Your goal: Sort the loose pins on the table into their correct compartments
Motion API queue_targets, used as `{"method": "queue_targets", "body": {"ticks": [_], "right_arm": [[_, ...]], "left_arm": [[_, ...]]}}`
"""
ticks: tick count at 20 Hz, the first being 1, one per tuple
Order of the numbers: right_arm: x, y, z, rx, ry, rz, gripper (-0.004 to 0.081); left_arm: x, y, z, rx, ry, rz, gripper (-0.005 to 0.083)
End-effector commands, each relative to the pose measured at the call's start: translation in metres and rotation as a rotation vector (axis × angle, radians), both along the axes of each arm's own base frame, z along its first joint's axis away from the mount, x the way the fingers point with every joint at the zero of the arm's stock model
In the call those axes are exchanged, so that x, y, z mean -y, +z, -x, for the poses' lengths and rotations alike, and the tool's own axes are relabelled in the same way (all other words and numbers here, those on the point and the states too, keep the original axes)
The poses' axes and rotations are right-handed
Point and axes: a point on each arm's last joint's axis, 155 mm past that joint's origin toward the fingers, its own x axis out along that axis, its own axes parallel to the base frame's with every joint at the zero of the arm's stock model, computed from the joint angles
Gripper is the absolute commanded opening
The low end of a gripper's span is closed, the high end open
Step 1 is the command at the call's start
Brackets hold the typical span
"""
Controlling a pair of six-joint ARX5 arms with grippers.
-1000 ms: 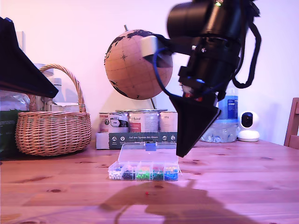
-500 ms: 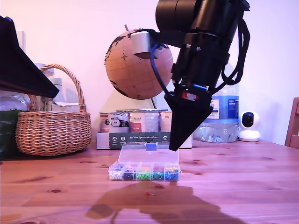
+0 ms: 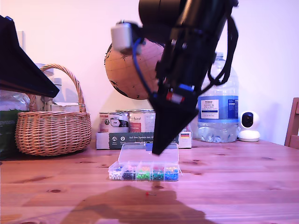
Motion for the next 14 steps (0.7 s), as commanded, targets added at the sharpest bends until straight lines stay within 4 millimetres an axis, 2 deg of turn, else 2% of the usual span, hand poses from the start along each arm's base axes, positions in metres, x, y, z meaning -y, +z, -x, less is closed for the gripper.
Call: {"method": "queue_targets", "body": {"ticks": [1, 3, 9, 14], "right_arm": [[-0.002, -0.014, -0.001, -0.025, -0.009, 0.021, 0.0142], [-0.003, -0.019, -0.004, -0.033, -0.01, 0.029, 0.0142], [-0.022, -0.017, -0.022, -0.014, -0.009, 0.007, 0.0161], [-0.026, -0.034, -0.026, -0.049, -0.003, 0.044, 0.0177]], "left_arm": [[0.0, -0.008, 0.002, -0.015, -0.005, -0.006, -0.0024], [0.0, -0.008, 0.003, -0.015, -0.005, -0.006, -0.0024], [0.0, -0.008, 0.003, -0.015, -0.005, -0.006, -0.0024], [0.0, -0.008, 0.002, -0.015, -0.005, -0.006, -0.0024]]}}
